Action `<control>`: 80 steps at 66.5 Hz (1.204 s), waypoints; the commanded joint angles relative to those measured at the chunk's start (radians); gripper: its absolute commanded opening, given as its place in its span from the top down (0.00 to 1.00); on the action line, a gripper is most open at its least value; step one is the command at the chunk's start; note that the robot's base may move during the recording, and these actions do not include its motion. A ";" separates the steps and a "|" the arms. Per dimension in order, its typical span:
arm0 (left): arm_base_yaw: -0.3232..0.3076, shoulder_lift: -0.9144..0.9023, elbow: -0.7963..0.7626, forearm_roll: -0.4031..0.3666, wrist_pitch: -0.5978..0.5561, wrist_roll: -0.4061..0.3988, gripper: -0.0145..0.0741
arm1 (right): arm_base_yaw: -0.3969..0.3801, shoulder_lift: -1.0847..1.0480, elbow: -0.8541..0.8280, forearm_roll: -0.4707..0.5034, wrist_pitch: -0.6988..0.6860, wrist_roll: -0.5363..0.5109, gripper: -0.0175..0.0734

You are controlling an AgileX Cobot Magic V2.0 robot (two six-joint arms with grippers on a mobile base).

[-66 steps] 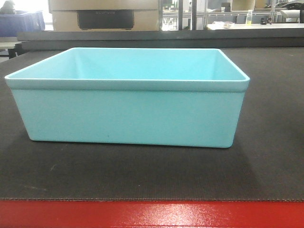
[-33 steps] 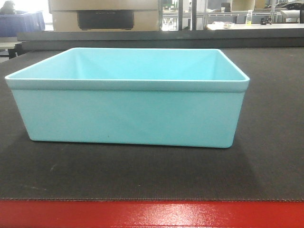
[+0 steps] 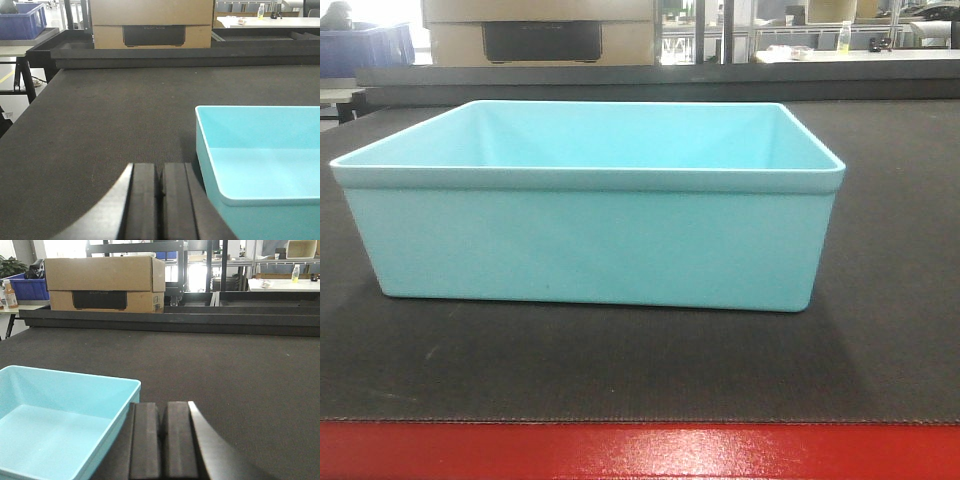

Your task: Fetch blue bin and place on conveyor start

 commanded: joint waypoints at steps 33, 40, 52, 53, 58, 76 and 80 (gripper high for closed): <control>0.106 -0.068 0.052 -0.026 -0.097 -0.001 0.96 | -0.004 -0.005 0.003 -0.013 -0.028 -0.005 0.99; 0.128 -0.128 0.150 -0.036 -0.187 -0.001 0.96 | -0.004 -0.005 0.003 -0.013 -0.028 -0.005 0.99; 0.128 -0.218 0.362 -0.063 -0.328 -0.001 0.96 | -0.004 -0.005 0.003 -0.013 -0.028 -0.005 0.99; 0.128 -0.223 0.375 -0.063 -0.338 -0.001 0.96 | -0.004 -0.005 0.003 -0.013 -0.028 -0.005 0.99; 0.128 -0.246 0.445 -0.064 -0.418 -0.001 0.96 | -0.004 -0.005 0.003 -0.013 -0.028 -0.005 0.99; 0.128 -0.246 0.445 -0.064 -0.364 -0.001 0.96 | -0.004 -0.005 0.003 -0.013 -0.028 -0.005 0.99; 0.128 -0.246 0.445 -0.064 -0.364 -0.001 0.96 | -0.004 -0.005 0.003 -0.013 -0.028 -0.005 0.99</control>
